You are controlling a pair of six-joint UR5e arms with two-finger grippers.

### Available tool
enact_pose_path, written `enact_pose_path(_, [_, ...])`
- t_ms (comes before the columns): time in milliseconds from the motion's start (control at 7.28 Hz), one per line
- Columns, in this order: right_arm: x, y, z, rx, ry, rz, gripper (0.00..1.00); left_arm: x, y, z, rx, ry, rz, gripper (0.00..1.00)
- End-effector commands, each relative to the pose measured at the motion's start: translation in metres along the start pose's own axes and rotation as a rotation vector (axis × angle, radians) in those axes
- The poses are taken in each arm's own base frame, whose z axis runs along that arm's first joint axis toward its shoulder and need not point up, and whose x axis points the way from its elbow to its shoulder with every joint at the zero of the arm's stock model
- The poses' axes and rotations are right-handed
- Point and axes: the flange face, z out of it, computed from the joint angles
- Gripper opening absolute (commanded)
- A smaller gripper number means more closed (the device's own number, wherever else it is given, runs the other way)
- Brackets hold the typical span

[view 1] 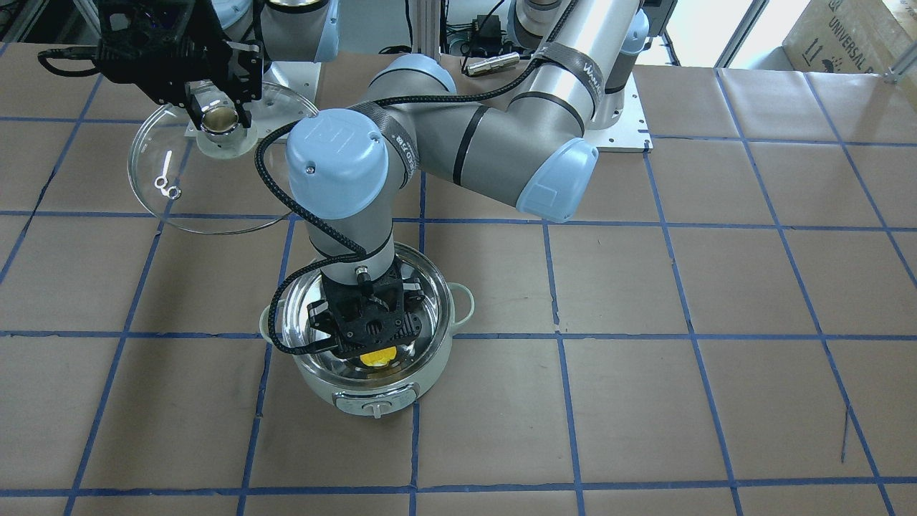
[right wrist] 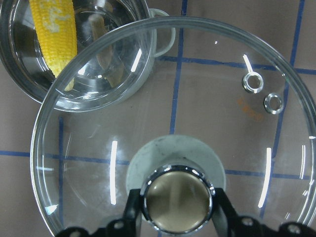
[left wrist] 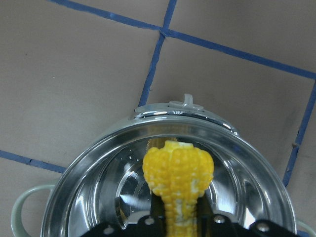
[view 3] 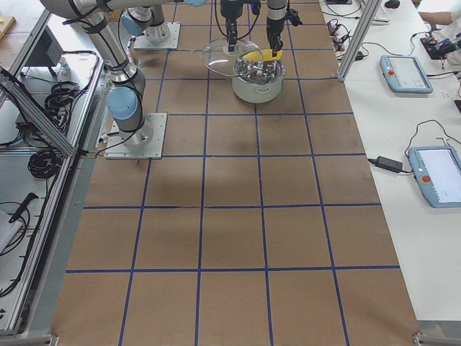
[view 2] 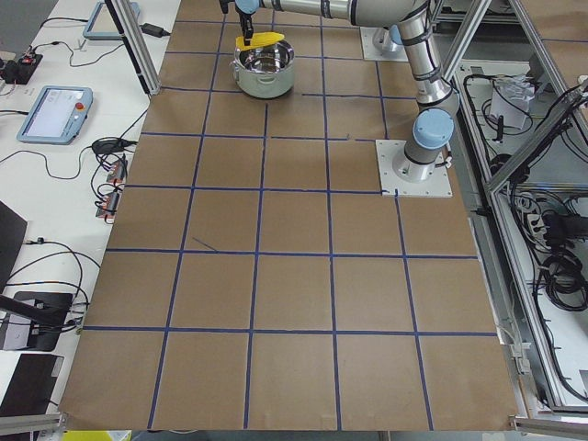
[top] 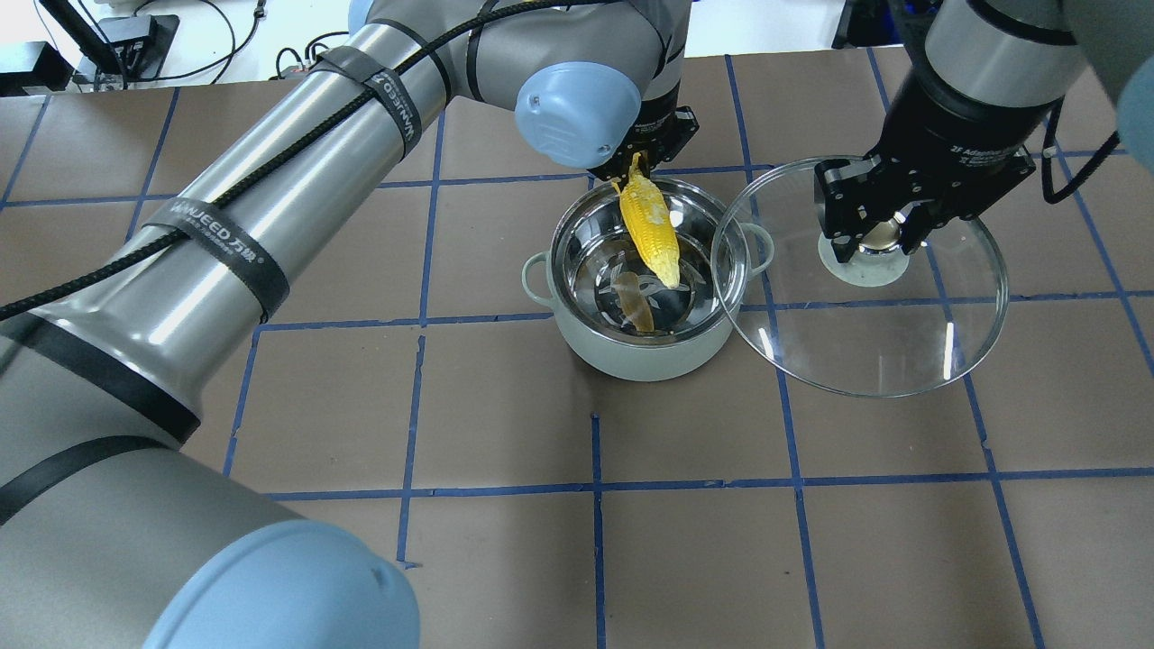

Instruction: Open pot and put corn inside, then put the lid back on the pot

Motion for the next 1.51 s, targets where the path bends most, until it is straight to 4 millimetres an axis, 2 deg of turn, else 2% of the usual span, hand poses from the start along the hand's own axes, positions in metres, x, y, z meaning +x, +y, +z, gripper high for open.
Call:
enact_pose_path(0, [0.000,0.000,0.004,-0.008,0.002,0.000,0.32,-0.001,0.001,0.010,-0.012,-0.014,0.012,0.22])
enact_pose_path(275, [0.000,0.000,0.000,0.000,0.001,-0.002,0.32,0.001,-0.002,0.024,-0.024,-0.024,0.031,0.22])
enact_pose_path(550, [-0.001,0.000,0.000,-0.001,-0.002,0.001,0.32,-0.002,-0.009,0.022,-0.016,-0.017,0.023,0.99])
enact_pose_path(1099, [0.000,0.002,-0.001,0.000,0.008,0.001,0.32,-0.006,-0.012,0.029,-0.027,-0.026,0.019,1.00])
enact_pose_path(1237, [-0.003,0.000,0.002,0.001,-0.006,0.004,0.32,-0.010,-0.016,0.027,-0.026,-0.025,0.080,1.00])
enact_pose_path(1374, [-0.003,-0.002,0.007,-0.001,-0.006,0.003,0.32,-0.025,-0.033,0.030,-0.030,-0.031,0.175,1.00])
